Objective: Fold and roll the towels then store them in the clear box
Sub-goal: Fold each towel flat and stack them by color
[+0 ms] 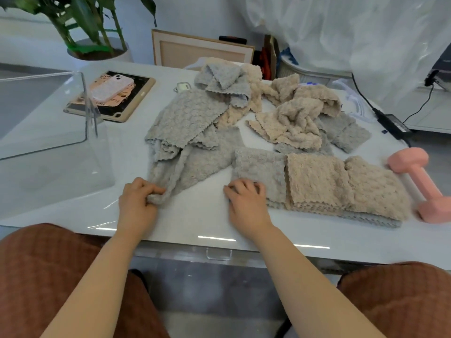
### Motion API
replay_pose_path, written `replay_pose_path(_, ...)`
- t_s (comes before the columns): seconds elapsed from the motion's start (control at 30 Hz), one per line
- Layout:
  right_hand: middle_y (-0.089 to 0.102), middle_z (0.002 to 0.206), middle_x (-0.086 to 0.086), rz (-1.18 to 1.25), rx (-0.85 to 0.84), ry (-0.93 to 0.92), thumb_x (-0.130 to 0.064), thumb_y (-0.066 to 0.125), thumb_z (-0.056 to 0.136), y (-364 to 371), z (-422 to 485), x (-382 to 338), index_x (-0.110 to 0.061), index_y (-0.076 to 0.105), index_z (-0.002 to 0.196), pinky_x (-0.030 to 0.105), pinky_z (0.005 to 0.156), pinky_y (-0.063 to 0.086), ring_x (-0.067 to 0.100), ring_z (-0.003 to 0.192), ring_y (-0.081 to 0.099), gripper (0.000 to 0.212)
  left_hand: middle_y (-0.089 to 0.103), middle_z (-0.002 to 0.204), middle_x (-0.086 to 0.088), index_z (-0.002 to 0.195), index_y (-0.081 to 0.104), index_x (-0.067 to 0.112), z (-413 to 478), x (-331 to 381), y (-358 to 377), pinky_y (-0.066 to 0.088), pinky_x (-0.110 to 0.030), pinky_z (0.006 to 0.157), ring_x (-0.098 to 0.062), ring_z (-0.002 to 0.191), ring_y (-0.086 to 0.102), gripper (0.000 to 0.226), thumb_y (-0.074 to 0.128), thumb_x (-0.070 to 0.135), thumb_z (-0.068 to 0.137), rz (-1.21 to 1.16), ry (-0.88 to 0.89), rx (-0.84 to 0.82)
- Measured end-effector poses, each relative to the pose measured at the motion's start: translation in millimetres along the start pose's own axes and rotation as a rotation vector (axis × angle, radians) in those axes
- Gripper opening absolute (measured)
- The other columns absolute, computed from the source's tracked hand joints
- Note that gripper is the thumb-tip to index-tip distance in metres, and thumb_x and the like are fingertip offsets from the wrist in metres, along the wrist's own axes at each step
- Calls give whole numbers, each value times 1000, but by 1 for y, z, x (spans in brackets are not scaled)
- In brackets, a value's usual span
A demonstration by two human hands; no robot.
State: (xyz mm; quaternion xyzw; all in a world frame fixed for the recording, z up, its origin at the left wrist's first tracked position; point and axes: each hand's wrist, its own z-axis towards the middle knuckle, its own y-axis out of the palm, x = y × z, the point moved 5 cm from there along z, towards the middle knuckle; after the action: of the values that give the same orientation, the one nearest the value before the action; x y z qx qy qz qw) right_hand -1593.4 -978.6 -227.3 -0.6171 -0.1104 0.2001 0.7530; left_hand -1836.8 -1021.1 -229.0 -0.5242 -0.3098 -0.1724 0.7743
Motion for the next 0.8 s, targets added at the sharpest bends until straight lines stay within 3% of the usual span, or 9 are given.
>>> replay_pose_path(0.1, 58, 117, 2, -41, -73, 173, -14, 49, 81, -4, 4, 15, -13, 65, 104, 43, 99, 17, 26, 115, 48, 28, 52, 84, 6, 63, 69, 20, 3, -1, -17, 39, -36, 73, -29, 84, 50, 47, 57, -25, 63, 16, 104, -20)
replay_pose_path(0.17, 53, 122, 4, -25, -128, 219, -16, 45, 87, -10, 11, 15, -12, 61, 110, 44, 103, 13, 26, 120, 42, 28, 53, 84, 14, 48, 57, 41, 3, -5, -19, 37, -28, 76, -26, 86, 49, 68, 59, -26, 59, 27, 160, -182)
replay_pose_path(0.27, 50, 127, 4, 27, -112, 239, -16, 44, 89, -26, 19, 6, -16, 52, 125, 40, 99, 18, 26, 121, 39, 36, 55, 87, 20, 45, 56, 50, -4, -12, -21, 38, -36, 79, -21, 88, 49, 73, 63, -22, 54, 157, 162, -462)
replay_pose_path(0.43, 18, 154, 4, 172, -178, -56, 0, 49, 81, -32, 39, -30, -29, 14, 150, 46, 107, 21, 27, 138, 17, 83, 57, 93, 19, 41, 55, 52, -9, -15, -39, 41, -33, 84, -13, 94, 53, 72, 56, -18, 58, 301, 62, -690)
replay_pose_path(0.53, 12, 157, 1, 192, -323, -207, 1, 49, 83, -19, 43, -55, -33, 24, 147, 49, 111, 19, 25, 142, 10, 77, 61, 89, 14, 38, 58, 45, -15, -16, -48, 43, -25, 84, -10, 90, 56, 69, 53, -21, 59, 198, -9, -744)
replay_pose_path(0.6, 27, 152, 0, 192, -362, -261, -4, 49, 86, -14, 42, -66, -31, 42, 137, 44, 104, 22, 24, 138, 21, 58, 62, 85, 12, 40, 60, 42, -18, -16, -53, 43, -21, 81, -8, 87, 58, 67, 52, -22, 59, 122, -37, -748)
replay_pose_path(0.67, 49, 127, 0, 188, -347, -268, -9, 50, 87, -18, 43, -71, -25, 55, 118, 37, 91, 25, 23, 120, 42, 36, 64, 79, 10, 45, 63, 36, -19, -19, -59, 44, -14, 72, -9, 81, 60, 60, 53, -20, 62, 82, -67, -709)
replay_pose_path(0.73, 52, 98, -1, 165, -363, -241, -7, 52, 82, -24, 44, -69, -22, 54, 93, 34, 83, 30, 23, 98, 51, 18, 66, 74, 4, 55, 66, 30, -18, -18, -67, 43, -15, 62, -14, 74, 61, 49, 55, -16, 65, 65, -81, -595)
replay_pose_path(0.8, 47, 82, -3, 186, -478, -207, -4, 58, 78, -26, 40, -64, -20, 45, 76, 30, 69, 35, 22, 83, 50, 20, 66, 75, 1, 67, 66, 26, -17, -15, -76, 43, -22, 62, -18, 74, 60, 39, 58, -11, 71, 38, -70, -428)
